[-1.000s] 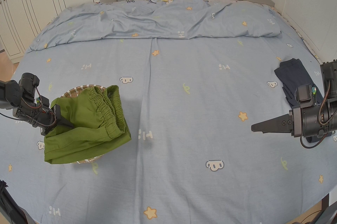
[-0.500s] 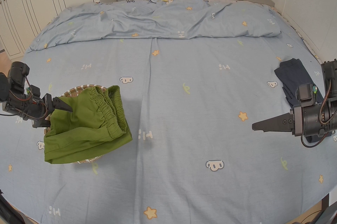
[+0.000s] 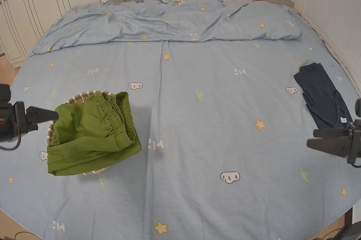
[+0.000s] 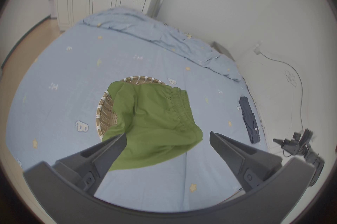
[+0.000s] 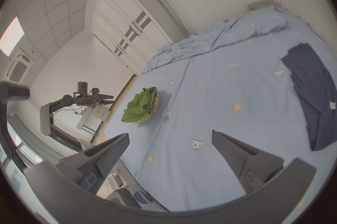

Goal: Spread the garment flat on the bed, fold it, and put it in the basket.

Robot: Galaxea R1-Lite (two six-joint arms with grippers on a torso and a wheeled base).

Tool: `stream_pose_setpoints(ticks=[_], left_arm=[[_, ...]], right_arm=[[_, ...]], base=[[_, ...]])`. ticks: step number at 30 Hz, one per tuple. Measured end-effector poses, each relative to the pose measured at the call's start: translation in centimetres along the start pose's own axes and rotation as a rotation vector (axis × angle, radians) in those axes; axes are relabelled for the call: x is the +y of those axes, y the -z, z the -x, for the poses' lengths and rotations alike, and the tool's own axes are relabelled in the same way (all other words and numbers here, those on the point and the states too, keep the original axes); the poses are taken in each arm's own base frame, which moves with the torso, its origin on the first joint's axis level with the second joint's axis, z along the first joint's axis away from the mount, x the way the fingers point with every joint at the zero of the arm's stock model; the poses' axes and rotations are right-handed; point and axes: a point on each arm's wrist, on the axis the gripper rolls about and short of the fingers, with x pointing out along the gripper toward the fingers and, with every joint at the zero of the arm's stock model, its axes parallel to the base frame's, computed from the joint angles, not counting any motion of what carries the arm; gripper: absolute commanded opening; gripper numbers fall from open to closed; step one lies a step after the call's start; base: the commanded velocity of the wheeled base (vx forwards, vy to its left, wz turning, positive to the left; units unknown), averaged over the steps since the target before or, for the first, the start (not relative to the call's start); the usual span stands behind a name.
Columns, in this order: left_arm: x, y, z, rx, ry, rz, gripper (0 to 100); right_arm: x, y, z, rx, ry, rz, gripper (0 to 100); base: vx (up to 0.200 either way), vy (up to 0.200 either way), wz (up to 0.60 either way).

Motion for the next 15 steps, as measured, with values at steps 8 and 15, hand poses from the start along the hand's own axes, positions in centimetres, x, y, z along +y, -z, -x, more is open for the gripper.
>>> stream_pose_setpoints(ticks=[8, 15], left_arm=[[-0.5, 7.6, 5.6, -0.183, 0.005, -0.11, 100], [0.6, 14.7, 8.8, -0.368, -0.003, -0.16, 100]], right_arm=[[1.1, 6.4, 4.8, -0.118, 0.073, 0.078, 100], [1.7, 11.8, 7.0, -0.204, 0.098, 0.105, 100]], base=[[0.0, 0.0, 0.0], [0.0, 0.0, 0.0]])
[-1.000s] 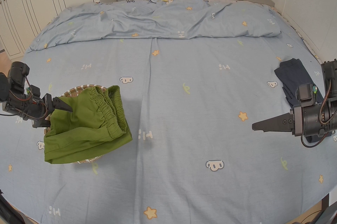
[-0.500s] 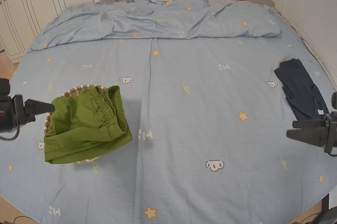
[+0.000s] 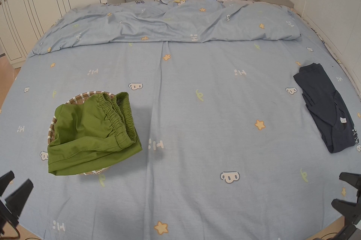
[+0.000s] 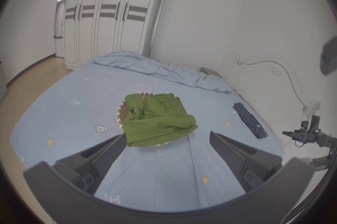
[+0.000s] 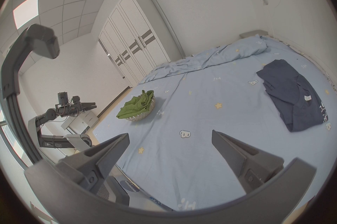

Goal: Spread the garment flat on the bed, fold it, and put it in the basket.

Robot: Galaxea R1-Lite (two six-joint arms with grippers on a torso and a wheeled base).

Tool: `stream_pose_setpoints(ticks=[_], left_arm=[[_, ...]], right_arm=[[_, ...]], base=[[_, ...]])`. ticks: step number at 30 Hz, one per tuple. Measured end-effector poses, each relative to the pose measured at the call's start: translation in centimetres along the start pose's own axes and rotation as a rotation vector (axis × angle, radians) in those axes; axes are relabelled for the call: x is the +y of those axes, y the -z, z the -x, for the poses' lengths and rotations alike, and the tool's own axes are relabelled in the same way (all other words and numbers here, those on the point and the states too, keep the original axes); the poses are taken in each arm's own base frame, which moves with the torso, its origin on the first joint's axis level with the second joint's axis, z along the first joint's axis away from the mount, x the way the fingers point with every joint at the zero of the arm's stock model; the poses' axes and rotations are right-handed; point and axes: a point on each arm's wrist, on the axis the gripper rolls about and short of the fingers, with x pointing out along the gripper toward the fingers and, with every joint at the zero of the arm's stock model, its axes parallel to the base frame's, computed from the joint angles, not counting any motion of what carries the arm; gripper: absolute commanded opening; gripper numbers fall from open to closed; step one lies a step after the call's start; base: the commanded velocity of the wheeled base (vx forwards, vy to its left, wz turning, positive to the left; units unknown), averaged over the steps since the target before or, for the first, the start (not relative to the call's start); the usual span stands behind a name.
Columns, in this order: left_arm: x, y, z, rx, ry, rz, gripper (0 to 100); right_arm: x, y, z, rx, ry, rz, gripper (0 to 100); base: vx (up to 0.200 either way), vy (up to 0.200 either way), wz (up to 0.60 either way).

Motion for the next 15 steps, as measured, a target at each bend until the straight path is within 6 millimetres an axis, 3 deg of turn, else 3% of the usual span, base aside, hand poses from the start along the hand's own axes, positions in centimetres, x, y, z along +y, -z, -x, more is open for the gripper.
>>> stream_pose_setpoints(ticks=[3, 7, 11, 15], left_arm=[[0.4, 2.8, 1.4, -0.064, 0.005, -0.017, 100], [1.2, 6.7, 1.7, -0.107, 0.009, -0.036, 100], [1.9, 8.9, 1.3, -0.151, -0.024, -0.083, 100], [2.5, 9.9, 1.0, -0.182, -0.116, -0.204, 100]], right_arm=[[0.2, 1.8, 0.9, -0.035, 0.006, 0.009, 100], [0.4, 4.1, 1.8, -0.086, 0.026, 0.027, 100], [-0.2, 6.5, 1.8, -0.118, 0.116, 0.035, 100], [-0.7, 7.3, 1.7, -0.193, 0.243, 0.057, 100]], base=[[0.0, 0.0, 0.0], [0.0, 0.0, 0.0], [0.0, 0.0, 0.0], [0.0, 0.0, 0.0]])
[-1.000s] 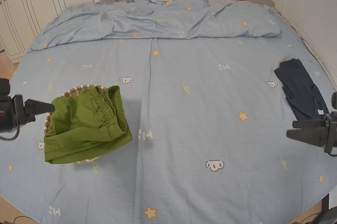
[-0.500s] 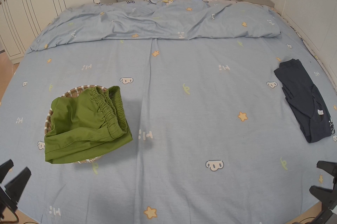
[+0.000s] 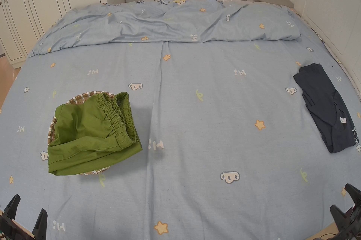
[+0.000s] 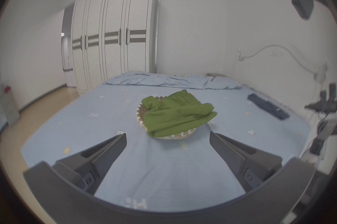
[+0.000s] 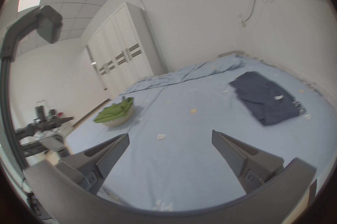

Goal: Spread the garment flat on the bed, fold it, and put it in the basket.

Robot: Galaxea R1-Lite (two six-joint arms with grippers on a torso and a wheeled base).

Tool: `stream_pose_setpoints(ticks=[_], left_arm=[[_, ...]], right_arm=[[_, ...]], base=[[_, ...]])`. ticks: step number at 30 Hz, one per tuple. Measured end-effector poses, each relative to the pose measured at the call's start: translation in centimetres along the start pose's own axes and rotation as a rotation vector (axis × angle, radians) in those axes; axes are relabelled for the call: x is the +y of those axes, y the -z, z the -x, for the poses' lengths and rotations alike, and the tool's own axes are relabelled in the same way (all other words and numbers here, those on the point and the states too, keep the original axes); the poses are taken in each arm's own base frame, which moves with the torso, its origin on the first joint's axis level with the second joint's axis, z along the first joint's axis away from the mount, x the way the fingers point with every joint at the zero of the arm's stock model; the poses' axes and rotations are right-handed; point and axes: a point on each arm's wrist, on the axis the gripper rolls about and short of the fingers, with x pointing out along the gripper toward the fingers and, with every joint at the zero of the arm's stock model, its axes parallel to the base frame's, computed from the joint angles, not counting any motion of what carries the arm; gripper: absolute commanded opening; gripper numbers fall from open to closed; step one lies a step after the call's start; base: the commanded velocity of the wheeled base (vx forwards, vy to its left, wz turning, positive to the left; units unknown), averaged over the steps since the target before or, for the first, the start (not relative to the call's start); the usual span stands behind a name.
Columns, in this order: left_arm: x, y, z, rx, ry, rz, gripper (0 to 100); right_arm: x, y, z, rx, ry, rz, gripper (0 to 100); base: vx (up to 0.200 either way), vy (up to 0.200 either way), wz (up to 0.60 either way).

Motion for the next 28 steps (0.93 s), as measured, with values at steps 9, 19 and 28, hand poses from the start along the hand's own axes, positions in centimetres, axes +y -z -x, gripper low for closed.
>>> stream_pose_setpoints(ticks=[9, 19, 28], left_arm=[[0.2, 0.8, -0.1, -0.02, -0.053, -0.042, 100], [0.2, 0.8, -0.1, -0.026, -0.057, -0.034, 100], [0.2, 0.8, -0.1, -0.026, -0.058, -0.034, 100]], right_arm=[[-0.5, 0.9, 0.0, -0.08, 0.257, 0.127, 100], [-0.4, 1.4, 0.5, -0.121, 0.369, 0.148, 100], [-0.4, 1.5, 0.5, -0.131, 0.372, 0.15, 100]], base=[[0.0, 0.0, 0.0], [0.0, 0.0, 0.0], [0.0, 0.0, 0.0]])
